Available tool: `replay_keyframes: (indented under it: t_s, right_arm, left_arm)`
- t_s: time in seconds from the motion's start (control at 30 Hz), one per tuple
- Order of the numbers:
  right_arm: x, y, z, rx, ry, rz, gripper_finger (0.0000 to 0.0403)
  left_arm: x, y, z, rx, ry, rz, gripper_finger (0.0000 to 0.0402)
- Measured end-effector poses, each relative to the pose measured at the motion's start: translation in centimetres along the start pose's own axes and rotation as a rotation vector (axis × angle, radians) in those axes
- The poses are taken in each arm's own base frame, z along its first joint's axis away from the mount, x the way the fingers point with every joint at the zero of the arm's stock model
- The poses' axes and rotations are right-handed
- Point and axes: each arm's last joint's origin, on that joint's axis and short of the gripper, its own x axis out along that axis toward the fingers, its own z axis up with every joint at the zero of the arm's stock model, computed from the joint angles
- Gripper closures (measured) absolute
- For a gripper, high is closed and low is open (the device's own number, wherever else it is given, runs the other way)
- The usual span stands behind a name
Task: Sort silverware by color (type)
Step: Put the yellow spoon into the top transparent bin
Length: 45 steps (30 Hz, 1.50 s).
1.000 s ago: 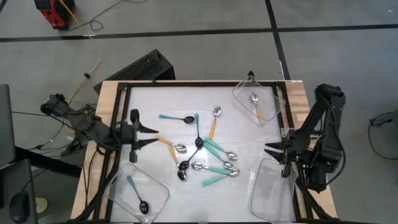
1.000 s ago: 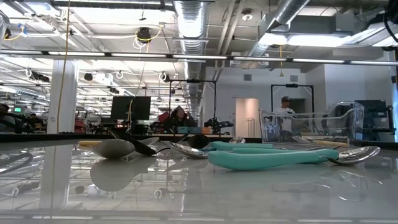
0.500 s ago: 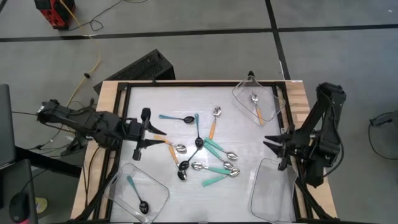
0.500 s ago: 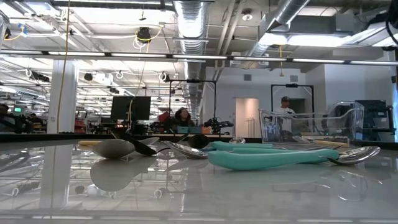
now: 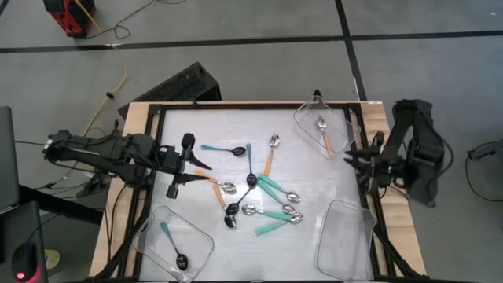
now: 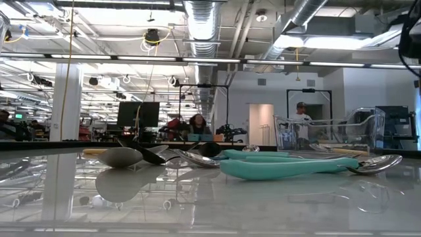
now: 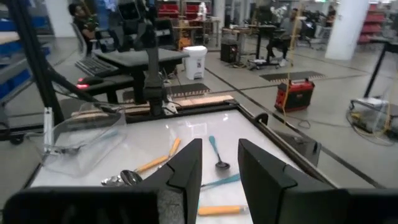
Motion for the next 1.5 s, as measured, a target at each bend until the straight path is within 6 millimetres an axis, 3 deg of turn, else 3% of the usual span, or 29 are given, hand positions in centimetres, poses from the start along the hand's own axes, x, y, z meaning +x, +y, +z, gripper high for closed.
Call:
replay_keyframes:
  t_s: [0.17,0.53,0.87,1.0,1.27,1.37,1.5]
  right_arm:
    - [-0.5,-2.6,1.7,0.01,-0.011,0.038,0.0276]
    - [-0.9,-5.8,2.0,-0.024,-0.05,0.186,0.0276]
    - [-0.8,-4.5,-1.3,0.018,-0.048,0.183,0.0276]
    - [-1.2,-2.3,-1.7,0.15,-0.019,0.215,0.0276]
    - [-1.9,6.3,-1.0,0.102,-0.037,0.297,0.0276]
    - [-0.6,9.4,-0.4,0.025,-0.09,0.335,0.0276]
    - [3.5,12.2,0.2,-0.079,-0.256,0.424,0.0276]
  left_arm:
    - [0.0,0.1,0.4,0.006,-0.046,-0.028,0.0292]
    - [0.4,0.2,1.2,0.019,-0.143,-0.035,0.0292]
    - [4.2,0.6,0.0,-0.086,-0.083,0.118,0.0292]
    - [4.7,0.4,-0.1,-0.115,-0.087,0.115,0.0292]
    - [4.5,-1.6,0.3,-0.098,-0.103,0.014,0.0292]
    - [4.5,-2.1,0.3,-0.095,-0.104,-0.003,0.0292]
    - [4.5,-2.6,0.4,-0.096,-0.104,0.001,0.0292]
